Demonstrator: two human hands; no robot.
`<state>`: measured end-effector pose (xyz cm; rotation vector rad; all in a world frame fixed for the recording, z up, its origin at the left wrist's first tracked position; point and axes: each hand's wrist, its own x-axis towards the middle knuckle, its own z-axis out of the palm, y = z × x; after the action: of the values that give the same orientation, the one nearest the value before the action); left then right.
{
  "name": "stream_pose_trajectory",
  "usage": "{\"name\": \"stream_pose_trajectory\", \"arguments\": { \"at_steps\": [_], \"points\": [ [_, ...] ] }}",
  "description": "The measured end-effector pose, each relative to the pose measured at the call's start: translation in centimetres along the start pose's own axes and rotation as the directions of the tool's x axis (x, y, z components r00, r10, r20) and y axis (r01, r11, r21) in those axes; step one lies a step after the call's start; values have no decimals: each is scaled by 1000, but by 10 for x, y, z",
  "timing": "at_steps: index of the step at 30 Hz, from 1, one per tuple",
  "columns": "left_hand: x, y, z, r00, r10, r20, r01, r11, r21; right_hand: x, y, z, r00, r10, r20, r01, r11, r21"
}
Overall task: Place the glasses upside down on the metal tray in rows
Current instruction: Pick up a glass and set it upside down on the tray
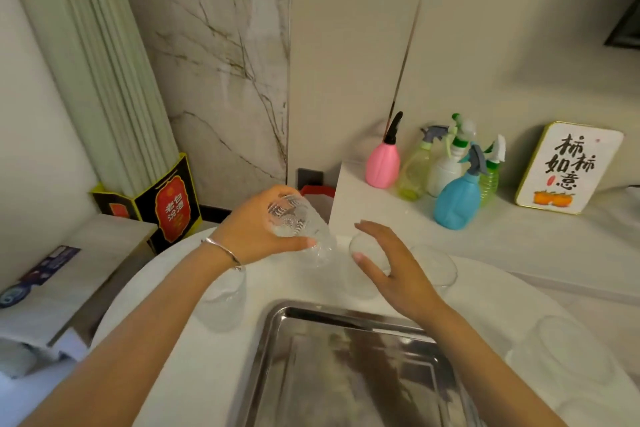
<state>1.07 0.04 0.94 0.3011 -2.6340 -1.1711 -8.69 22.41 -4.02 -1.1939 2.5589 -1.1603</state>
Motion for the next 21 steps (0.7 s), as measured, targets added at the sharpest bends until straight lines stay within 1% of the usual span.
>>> {"name": "stream_pose_trajectory", "arguments": {
  "at_steps": [2,3,5,8,9,11,13,15,18,20,21],
  "points": [
    [-18,12,-6,998,-9,-66,0,991,-134,-9,-18,-3,997,36,-69,-18,969,246],
    [-27,16,-6,996,-14,-92,-4,980,-197,-14,-26,-5,996,69,-60,-43,933,357],
    [-43,23,-3,992,-29,-123,-13,945,-328,-23,-38,-9,994,107,31,-108,845,523],
    [-62,29,11,992,-68,-108,5,865,-502,-35,-50,-13,979,110,172,-200,685,701],
    [-68,31,15,993,-83,-86,23,839,-543,-39,-53,-13,976,119,184,-217,643,734],
    [-76,31,22,996,-84,-28,53,815,-577,-46,-56,-14,974,159,161,-224,599,769],
    [-82,29,22,998,-53,21,56,857,-513,-52,-59,-16,972,206,108,-213,597,773],
    [-85,24,19,1000,-20,21,26,934,-357,-55,-60,-18,972,233,28,-178,654,735],
    [-85,-1,13,994,-36,-105,17,983,-181,-55,-59,-16,975,212,-63,-140,813,566],
    [-88,-23,12,982,-50,-182,40,997,-61,-54,-57,-7,979,189,-73,-134,874,468],
    [-90,-34,13,978,-55,-199,56,998,0,-53,-56,-1,982,178,-64,-133,891,434]
  ]
}}
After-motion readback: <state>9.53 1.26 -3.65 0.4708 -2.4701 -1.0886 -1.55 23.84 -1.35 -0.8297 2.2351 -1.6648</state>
